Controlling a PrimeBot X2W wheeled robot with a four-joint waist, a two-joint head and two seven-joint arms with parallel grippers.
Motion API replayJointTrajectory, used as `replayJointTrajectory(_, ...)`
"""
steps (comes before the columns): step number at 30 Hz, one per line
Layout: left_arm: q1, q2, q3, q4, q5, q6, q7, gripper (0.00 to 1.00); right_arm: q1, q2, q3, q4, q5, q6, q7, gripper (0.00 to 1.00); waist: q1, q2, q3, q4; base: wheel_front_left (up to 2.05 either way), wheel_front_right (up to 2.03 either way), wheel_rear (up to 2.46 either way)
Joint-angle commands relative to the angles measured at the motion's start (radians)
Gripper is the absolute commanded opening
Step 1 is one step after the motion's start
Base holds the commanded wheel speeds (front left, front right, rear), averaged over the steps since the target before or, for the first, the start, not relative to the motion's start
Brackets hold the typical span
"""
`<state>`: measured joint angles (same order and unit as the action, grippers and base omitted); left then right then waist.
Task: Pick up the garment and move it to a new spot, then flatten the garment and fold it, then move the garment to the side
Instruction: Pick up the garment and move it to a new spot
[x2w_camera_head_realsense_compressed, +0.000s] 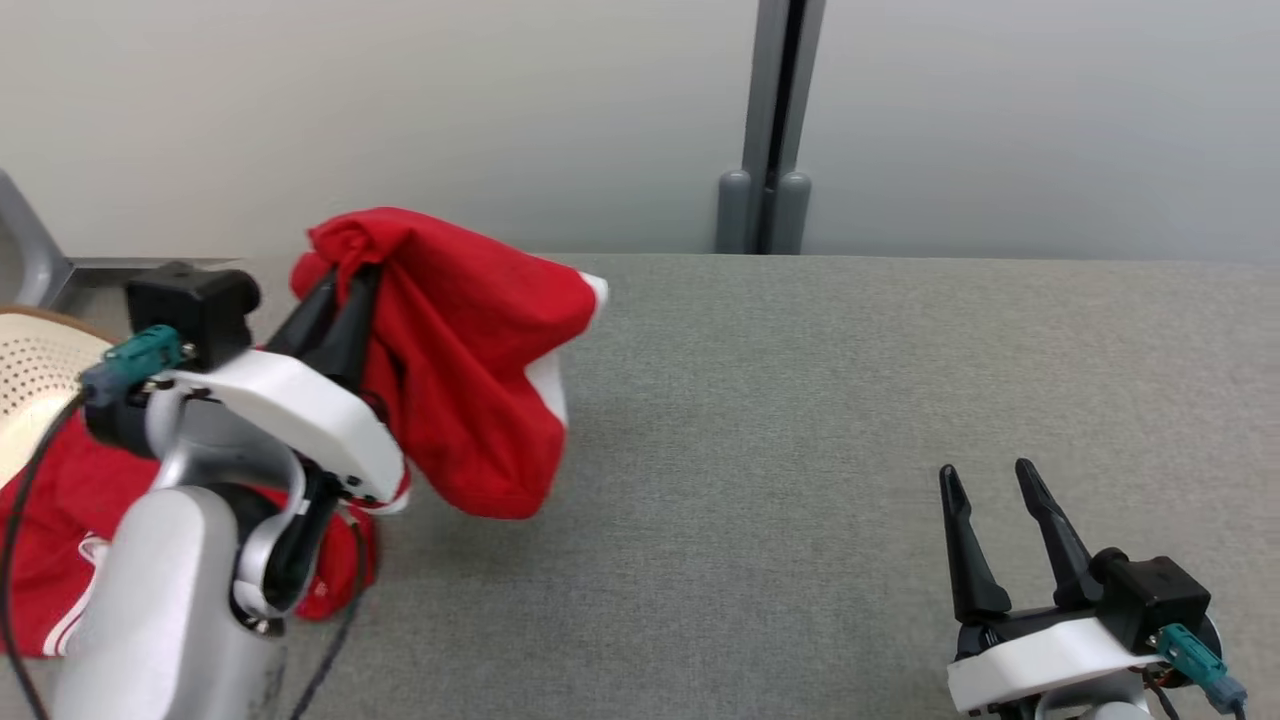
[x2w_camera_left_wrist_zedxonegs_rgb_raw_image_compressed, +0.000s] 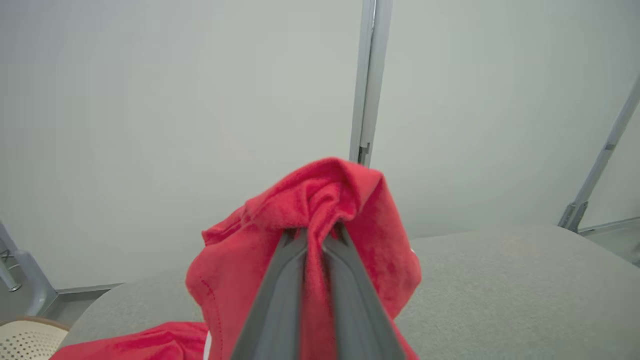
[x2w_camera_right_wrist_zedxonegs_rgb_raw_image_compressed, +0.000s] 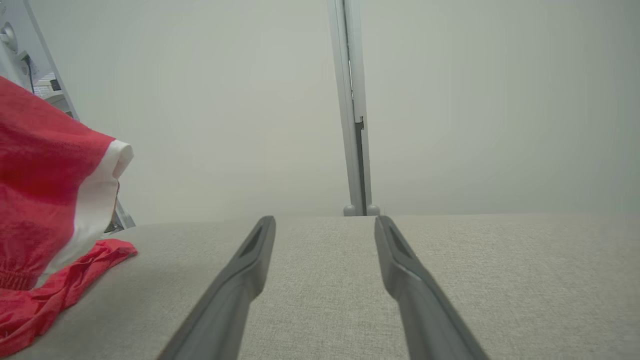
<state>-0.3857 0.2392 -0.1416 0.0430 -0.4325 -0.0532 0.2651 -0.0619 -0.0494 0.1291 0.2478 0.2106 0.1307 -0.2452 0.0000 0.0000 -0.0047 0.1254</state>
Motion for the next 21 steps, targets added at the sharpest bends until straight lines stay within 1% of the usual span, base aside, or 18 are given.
replayJointTrajectory(1, 0.008, -0.011, -0.011, -0.017, -0.002, -0.002, 0.002, 0.00, -0.007, -0.002, -0.004, 0.003, 0.006, 0.000, -0.004, 1.00, 0.0000, 0.0000, -0.010, -0.030, 0.00, 0.00, 0.00)
replayJointTrajectory(6, 0.002, -0.115, -0.087, -0.047, -0.026, 0.017, 0.007, 0.00, -0.027, -0.002, -0.019, 0.002, 0.006, 0.000, -0.012, 1.00, 0.0000, 0.0000, 0.006, -0.101, 0.00, 0.00, 0.00)
replayJointTrajectory(10, -0.047, -0.166, -0.164, -0.004, -0.011, 0.034, -0.035, 0.00, -0.056, -0.002, -0.024, -0.028, 0.013, 0.000, -0.015, 1.00, 0.0000, 0.0000, 0.047, -0.174, 0.00, 0.00, 0.00)
replayJointTrajectory(11, -0.075, -0.179, -0.204, 0.035, -0.029, 0.051, -0.062, 0.00, -0.069, -0.003, -0.034, -0.037, 0.016, 0.000, -0.018, 1.00, 0.0000, 0.0000, 0.070, -0.216, 0.00, 0.00, 0.00)
replayJointTrajectory(14, -0.135, -0.185, -0.269, 0.101, -0.054, 0.079, -0.115, 0.00, -0.091, -0.002, -0.051, -0.047, 0.024, 0.000, -0.021, 1.00, 0.0000, 0.0000, 0.106, -0.276, 0.00, 0.00, 0.00)
replayJointTrajectory(18, -0.224, -0.186, -0.374, 0.186, -0.136, 0.128, -0.194, 0.00, -0.114, -0.002, -0.070, -0.051, 0.034, 0.000, -0.021, 1.00, 0.0000, 0.0000, 0.155, -0.345, 0.00, 0.00, 0.00)
replayJointTrajectory(21, -0.296, -0.185, -0.432, 0.286, -0.164, 0.149, -0.237, 0.00, -0.133, -0.001, -0.076, -0.055, 0.041, 0.000, -0.022, 1.00, 0.0000, 0.0000, 0.193, -0.388, 0.00, 0.00, 0.00)
